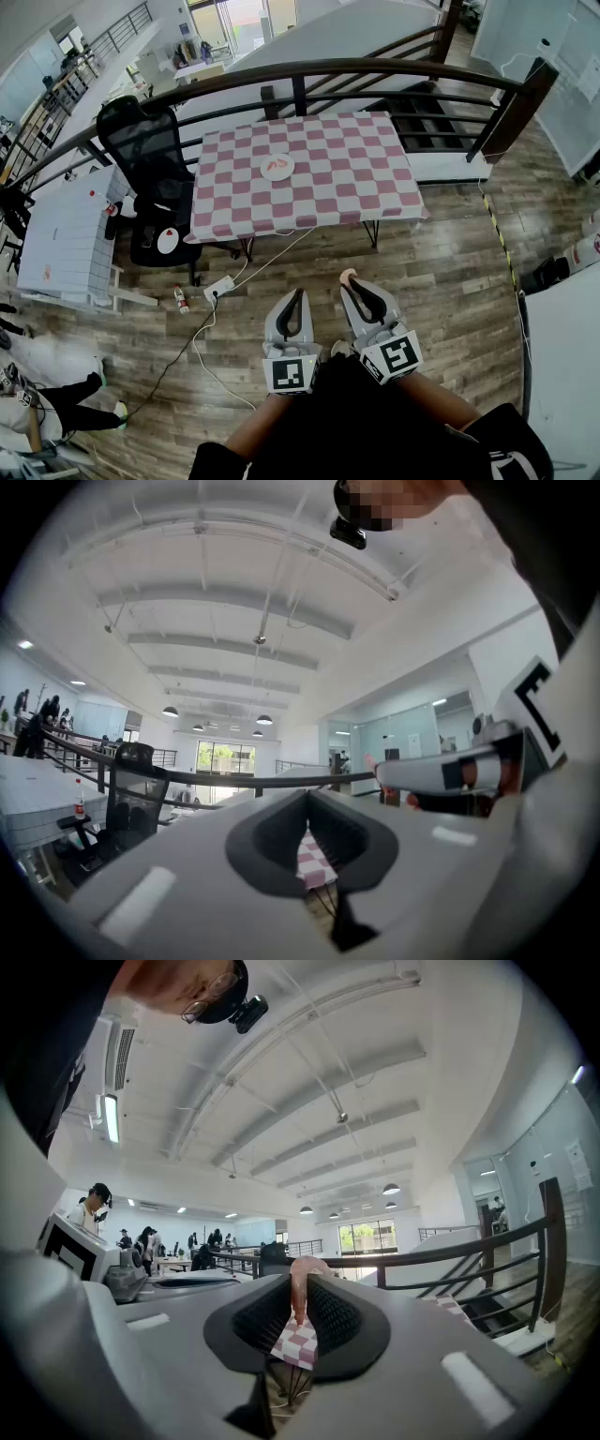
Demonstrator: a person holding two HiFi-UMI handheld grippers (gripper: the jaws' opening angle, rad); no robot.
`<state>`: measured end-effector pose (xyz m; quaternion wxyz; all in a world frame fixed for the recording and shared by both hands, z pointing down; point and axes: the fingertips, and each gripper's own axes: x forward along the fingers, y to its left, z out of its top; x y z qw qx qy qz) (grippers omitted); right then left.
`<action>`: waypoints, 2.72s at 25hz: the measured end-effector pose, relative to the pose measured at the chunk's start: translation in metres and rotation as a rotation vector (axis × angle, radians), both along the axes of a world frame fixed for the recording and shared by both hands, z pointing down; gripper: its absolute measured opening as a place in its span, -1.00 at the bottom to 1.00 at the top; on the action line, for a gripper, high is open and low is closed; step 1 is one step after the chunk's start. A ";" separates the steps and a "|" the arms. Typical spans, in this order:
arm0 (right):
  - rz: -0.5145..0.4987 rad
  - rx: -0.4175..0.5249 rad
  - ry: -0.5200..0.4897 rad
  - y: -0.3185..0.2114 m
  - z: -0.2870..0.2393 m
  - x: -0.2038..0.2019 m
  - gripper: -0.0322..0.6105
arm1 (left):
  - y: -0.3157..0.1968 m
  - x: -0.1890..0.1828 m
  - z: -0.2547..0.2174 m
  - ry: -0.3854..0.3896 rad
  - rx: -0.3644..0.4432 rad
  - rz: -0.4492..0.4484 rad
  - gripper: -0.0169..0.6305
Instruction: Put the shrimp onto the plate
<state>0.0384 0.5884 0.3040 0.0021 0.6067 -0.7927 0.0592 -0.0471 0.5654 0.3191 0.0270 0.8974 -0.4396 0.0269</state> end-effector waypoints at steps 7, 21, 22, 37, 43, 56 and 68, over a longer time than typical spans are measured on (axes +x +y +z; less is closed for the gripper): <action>0.028 0.061 -0.021 -0.015 -0.003 0.017 -0.73 | -0.018 0.014 -0.004 0.029 0.053 0.004 -0.92; 0.023 0.049 -0.049 -0.005 0.012 0.048 -0.73 | -0.021 0.006 -0.002 0.003 0.096 -0.107 -0.92; 0.022 0.047 -0.056 -0.003 0.015 0.050 -0.73 | -0.019 0.007 -0.001 -0.001 0.093 -0.114 -0.92; 0.010 0.020 -0.059 -0.008 0.031 0.069 -0.73 | -0.028 0.030 0.012 -0.030 0.065 -0.109 -0.92; 0.004 -0.013 -0.052 -0.023 0.038 0.069 -0.73 | -0.042 0.028 0.019 -0.022 0.037 -0.113 -0.92; 0.056 -0.055 -0.032 -0.104 0.053 0.098 -0.73 | -0.138 0.055 0.033 -0.013 0.025 -0.081 -0.92; 0.081 -0.110 0.012 -0.242 0.050 0.129 -0.73 | -0.283 0.094 0.026 0.030 0.004 -0.043 -0.92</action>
